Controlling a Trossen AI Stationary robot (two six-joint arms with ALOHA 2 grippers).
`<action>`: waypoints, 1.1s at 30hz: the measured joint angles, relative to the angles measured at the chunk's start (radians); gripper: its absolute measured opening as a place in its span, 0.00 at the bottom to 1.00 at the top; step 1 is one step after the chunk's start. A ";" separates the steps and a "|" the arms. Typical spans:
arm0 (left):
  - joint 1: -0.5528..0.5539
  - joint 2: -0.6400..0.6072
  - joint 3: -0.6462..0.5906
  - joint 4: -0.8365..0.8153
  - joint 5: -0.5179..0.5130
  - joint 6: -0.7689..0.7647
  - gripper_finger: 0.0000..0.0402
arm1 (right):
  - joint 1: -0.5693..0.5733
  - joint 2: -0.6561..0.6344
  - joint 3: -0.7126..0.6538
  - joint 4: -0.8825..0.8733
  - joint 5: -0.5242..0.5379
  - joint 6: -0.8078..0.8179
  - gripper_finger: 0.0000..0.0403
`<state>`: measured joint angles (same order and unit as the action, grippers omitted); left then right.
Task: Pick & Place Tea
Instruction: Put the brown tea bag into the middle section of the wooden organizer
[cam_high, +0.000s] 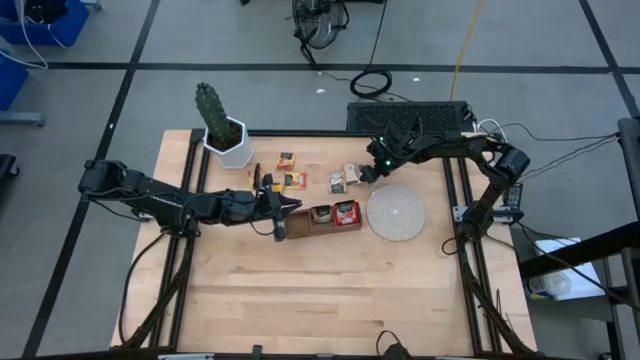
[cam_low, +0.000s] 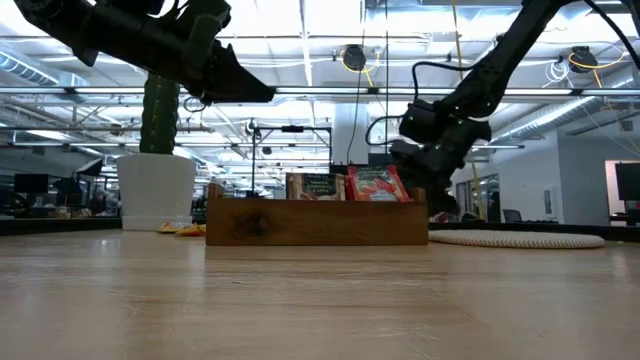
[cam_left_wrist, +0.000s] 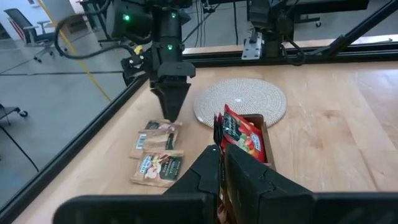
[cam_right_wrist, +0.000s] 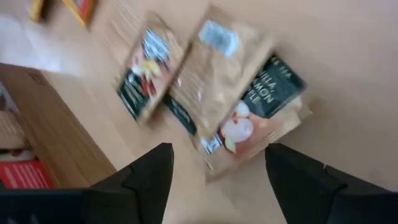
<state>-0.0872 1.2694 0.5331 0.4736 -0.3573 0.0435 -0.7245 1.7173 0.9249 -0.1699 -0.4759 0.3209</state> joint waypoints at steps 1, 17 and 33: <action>0.000 0.000 0.000 0.000 0.000 -0.002 0.08 | 0.005 0.000 0.000 0.025 0.001 -0.003 0.58; 0.001 0.000 0.000 0.002 0.000 -0.008 0.08 | 0.067 -0.001 0.000 0.282 0.031 -0.078 0.53; 0.001 0.000 0.000 0.003 0.000 -0.007 0.08 | 0.186 0.044 0.285 -0.270 0.334 -0.520 0.39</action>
<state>-0.0864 1.2694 0.5331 0.4767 -0.3576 0.0360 -0.5390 1.7611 1.2095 -0.4396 -0.1423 -0.1991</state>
